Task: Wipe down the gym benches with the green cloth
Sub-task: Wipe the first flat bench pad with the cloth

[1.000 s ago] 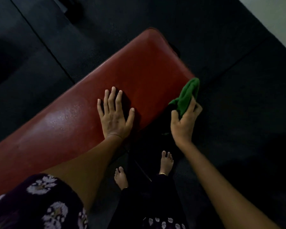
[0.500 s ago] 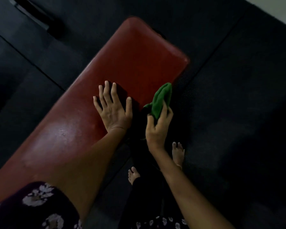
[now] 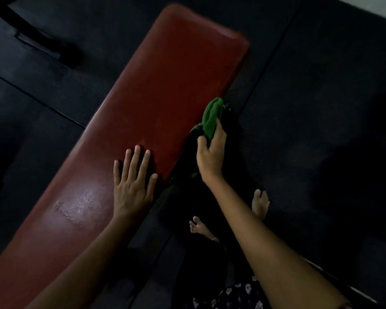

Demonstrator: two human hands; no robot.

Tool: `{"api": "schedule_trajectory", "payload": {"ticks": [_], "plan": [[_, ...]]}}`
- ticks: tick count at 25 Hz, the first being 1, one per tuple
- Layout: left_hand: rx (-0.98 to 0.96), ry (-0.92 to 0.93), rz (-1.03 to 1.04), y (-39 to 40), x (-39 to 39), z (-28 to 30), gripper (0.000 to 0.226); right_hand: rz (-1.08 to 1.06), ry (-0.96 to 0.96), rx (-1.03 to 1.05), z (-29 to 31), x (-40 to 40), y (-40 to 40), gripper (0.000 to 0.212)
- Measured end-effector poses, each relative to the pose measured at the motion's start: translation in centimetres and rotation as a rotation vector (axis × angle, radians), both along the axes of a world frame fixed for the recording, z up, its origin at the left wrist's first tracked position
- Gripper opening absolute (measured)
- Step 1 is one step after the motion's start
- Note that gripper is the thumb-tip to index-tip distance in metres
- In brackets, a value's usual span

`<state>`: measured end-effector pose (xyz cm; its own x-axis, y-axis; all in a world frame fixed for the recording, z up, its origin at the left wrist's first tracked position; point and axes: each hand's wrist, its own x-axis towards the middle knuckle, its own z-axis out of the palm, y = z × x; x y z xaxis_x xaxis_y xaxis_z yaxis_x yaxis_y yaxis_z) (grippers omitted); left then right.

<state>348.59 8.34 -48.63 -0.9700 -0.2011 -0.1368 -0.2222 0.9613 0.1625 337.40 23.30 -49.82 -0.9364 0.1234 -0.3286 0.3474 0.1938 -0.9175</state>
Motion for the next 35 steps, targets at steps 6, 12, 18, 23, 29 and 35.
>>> {"api": "schedule_trajectory", "payload": {"ticks": [6,12,18,23,29,35], "plan": [[-0.041,0.06,-0.035,0.0,0.4,-0.9,0.056,-0.095,0.023,0.087,-0.4,-5.1,0.9,0.053],[-0.048,0.074,-0.035,0.0,0.6,-1.2,0.056,0.125,0.087,0.118,-1.0,5.4,-1.7,0.057],[-0.038,0.107,-0.039,-0.1,0.4,-1.2,0.057,-0.063,0.073,0.158,-0.4,-2.0,-0.8,0.055],[-0.04,0.096,-0.059,-0.8,1.2,-1.6,0.057,-0.035,0.152,0.173,-1.5,6.5,-4.0,0.054],[-0.033,0.09,-0.055,-0.6,0.8,-1.7,0.058,-0.108,0.127,0.153,-1.0,3.0,-3.5,0.052],[0.044,0.052,-0.082,-1.3,0.4,-1.3,0.052,-0.043,0.081,0.114,-1.3,10.8,-6.2,0.052]]}}
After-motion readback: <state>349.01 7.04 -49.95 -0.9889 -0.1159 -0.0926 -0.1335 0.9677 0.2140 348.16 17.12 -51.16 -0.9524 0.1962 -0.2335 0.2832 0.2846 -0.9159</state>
